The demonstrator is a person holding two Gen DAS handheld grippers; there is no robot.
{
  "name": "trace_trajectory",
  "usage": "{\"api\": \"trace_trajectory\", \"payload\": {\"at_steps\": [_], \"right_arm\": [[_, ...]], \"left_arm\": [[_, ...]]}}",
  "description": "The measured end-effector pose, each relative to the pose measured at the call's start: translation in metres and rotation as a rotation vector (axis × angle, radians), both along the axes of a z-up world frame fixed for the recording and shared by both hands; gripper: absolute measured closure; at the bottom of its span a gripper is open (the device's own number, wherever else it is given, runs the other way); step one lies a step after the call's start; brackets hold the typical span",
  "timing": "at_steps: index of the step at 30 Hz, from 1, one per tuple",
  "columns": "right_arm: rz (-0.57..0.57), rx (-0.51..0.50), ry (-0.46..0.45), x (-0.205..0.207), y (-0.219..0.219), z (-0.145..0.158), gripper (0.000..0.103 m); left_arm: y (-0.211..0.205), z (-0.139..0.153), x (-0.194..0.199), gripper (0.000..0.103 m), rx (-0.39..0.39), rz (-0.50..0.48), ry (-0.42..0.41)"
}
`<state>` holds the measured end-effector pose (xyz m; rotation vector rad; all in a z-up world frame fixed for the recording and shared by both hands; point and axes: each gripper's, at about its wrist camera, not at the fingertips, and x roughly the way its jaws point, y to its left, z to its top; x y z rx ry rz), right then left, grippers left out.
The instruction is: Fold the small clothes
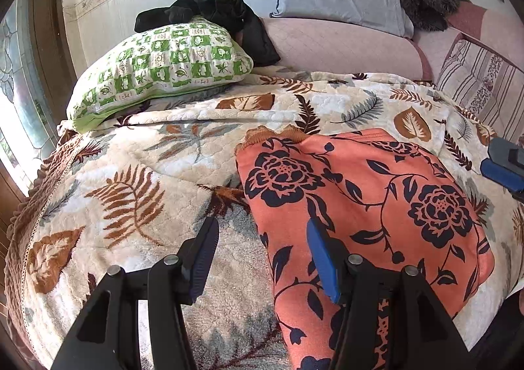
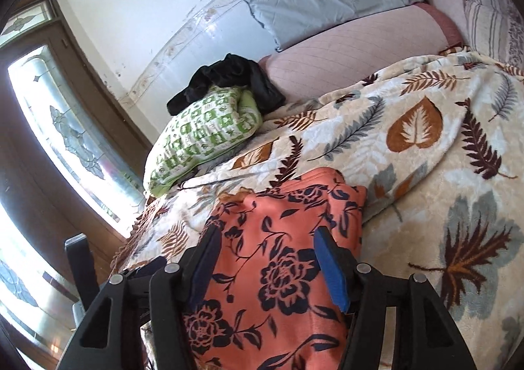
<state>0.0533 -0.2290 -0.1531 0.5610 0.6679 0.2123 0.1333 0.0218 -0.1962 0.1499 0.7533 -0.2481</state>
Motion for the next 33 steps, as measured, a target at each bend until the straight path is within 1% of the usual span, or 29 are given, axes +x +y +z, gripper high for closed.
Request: {"api": "trace_trajectory", "payload": {"at_steps": [3,7,12,16,20,25,27,29,31,32,33], "right_arm": [[0.029,-0.011,0.025,0.003,0.016,-0.005,0.042],[0.032,-0.018,0.093,0.007,0.027,-0.026,0.042],[0.01,-0.055,0.18,0.013,0.029,-0.051,0.042],[0.0,-0.054,0.207,0.015,0.027,-0.06,0.042],[-0.001,-0.06,0.218,0.017,0.028,-0.057,0.042],[-0.009,-0.042,0.167,0.031,0.026,-0.033,0.04],[-0.024,-0.059,0.167,0.044,0.025,-0.025,0.04],[-0.045,-0.058,0.187,0.061,0.022,-0.023,0.04],[-0.074,-0.051,0.233,0.08,0.019,-0.029,0.04],[-0.093,-0.047,0.267,0.09,0.017,-0.035,0.04],[-0.106,-0.034,0.307,0.099,0.015,-0.044,0.04]], "left_arm": [[0.002,0.004,0.0,0.046,-0.014,0.004,-0.01],[0.005,0.009,0.001,0.046,-0.036,0.005,-0.024],[0.007,0.014,0.005,0.046,-0.071,0.0,-0.026],[0.007,0.016,0.008,0.045,-0.089,-0.005,-0.023],[0.005,0.016,0.011,0.042,-0.1,-0.007,-0.019],[0.002,0.013,0.017,0.042,-0.103,-0.001,-0.004],[0.001,0.012,0.021,0.042,-0.105,0.0,0.002],[-0.001,0.01,0.025,0.042,-0.1,0.002,0.005],[-0.004,0.008,0.029,0.041,-0.093,0.003,0.014],[-0.005,0.005,0.032,0.04,-0.085,0.005,0.023],[-0.008,0.0,0.035,0.034,-0.075,0.006,0.038]]}}
